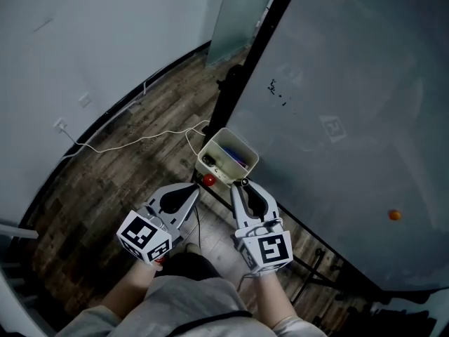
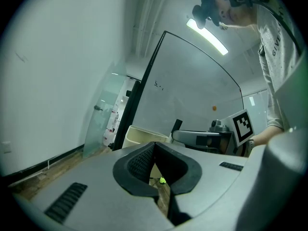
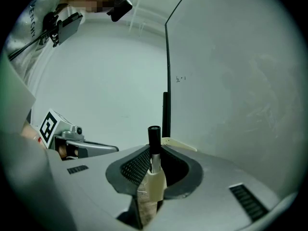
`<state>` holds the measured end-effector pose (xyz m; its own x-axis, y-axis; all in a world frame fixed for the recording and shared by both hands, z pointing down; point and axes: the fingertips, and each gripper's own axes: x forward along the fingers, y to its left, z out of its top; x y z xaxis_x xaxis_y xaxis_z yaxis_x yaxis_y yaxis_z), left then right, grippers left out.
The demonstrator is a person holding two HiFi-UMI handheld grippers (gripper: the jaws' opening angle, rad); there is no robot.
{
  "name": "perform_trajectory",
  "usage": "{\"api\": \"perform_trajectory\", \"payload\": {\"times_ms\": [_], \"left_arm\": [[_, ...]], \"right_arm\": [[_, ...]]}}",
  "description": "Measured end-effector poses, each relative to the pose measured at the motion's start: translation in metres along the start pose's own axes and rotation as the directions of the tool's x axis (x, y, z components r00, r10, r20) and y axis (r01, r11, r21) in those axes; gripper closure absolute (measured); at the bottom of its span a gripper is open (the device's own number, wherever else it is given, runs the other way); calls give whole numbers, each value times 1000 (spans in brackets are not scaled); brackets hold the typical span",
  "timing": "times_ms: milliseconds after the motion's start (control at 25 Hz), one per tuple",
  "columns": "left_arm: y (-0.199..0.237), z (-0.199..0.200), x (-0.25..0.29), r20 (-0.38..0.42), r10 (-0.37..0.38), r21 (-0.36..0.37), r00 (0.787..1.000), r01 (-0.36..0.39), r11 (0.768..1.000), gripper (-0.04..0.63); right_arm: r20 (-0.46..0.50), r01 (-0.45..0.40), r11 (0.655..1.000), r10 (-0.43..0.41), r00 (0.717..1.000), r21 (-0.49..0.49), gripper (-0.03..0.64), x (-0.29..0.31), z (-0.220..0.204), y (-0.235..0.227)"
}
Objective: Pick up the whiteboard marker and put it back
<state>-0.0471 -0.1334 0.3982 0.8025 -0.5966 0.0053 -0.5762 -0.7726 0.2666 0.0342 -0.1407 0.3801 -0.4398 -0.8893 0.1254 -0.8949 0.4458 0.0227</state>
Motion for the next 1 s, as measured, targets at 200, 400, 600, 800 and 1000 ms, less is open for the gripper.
{"api": "perform_trajectory", "payload": {"times_ms": [200, 400, 600, 800, 1000], "left_arm": [[-5, 6, 7, 6, 19, 5, 1000, -19, 1000, 580], [-10, 7, 18, 14, 34, 15, 999, -34, 999, 580], [-15, 3, 24, 19, 47, 24, 999, -47, 999, 580], [-17, 0, 27, 27, 68, 27, 997, -68, 997, 580], [-18, -2, 29, 34, 80, 25, 996, -81, 996, 580]], "right_arm": [[18, -28, 1000, 28, 999, -1, 541, -3, 11, -5], [32, -64, 998, 64, 997, 0, 541, -5, 17, -8], [59, -102, 994, 101, 993, 24, 541, -7, 22, -13], [77, -136, 990, 133, 988, 26, 541, -9, 23, -13], [80, -158, 987, 156, 985, 30, 541, -9, 25, -14]]}}
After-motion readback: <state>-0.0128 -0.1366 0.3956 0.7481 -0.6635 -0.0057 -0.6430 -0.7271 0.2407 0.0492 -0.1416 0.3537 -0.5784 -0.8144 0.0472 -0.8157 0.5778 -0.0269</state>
